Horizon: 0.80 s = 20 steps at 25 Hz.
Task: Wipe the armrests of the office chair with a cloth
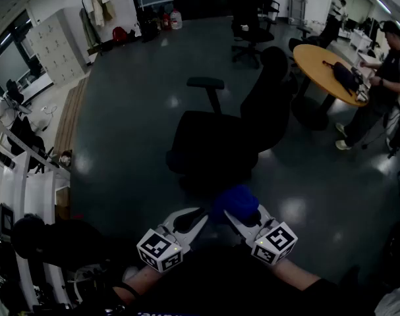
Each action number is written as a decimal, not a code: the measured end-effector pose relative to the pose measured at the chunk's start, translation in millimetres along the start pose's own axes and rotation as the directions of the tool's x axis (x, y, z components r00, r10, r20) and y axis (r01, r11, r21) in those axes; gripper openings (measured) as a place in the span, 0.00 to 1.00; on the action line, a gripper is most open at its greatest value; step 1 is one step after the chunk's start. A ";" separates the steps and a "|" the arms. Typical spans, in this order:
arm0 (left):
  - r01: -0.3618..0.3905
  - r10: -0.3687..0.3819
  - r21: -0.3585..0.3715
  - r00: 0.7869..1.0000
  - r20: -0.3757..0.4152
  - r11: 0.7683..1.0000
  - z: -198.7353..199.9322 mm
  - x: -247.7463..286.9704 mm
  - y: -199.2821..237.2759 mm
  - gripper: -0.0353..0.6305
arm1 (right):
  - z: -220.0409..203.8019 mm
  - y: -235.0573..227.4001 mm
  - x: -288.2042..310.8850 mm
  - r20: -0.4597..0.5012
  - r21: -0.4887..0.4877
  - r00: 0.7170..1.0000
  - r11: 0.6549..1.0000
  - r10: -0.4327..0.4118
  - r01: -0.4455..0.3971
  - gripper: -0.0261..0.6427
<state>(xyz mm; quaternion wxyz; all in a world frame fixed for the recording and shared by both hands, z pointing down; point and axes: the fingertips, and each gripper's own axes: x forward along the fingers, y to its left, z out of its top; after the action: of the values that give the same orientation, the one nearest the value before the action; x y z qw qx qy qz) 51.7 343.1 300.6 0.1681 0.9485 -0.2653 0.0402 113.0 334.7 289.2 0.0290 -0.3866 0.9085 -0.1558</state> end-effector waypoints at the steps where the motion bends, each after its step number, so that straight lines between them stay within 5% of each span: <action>1: 0.000 0.000 0.000 1.000 0.000 1.000 0.3 0.1 -0.4 0.18 | 0.4 0.3 -0.2 0.000 0.000 1.000 1.000 0.000 0.000 0.24; 20: -0.027 0.027 0.003 1.000 -0.014 1.000 1.1 7.3 -3.7 0.18 | 9.6 -3.3 -7.2 0.039 0.018 0.998 0.999 0.047 -0.048 0.25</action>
<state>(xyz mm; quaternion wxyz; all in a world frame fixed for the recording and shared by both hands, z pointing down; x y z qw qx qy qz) 59.9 342.1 299.7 0.1681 0.9448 -0.2768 0.0493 122.0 335.2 280.5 0.0538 -0.3675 0.9152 -0.1562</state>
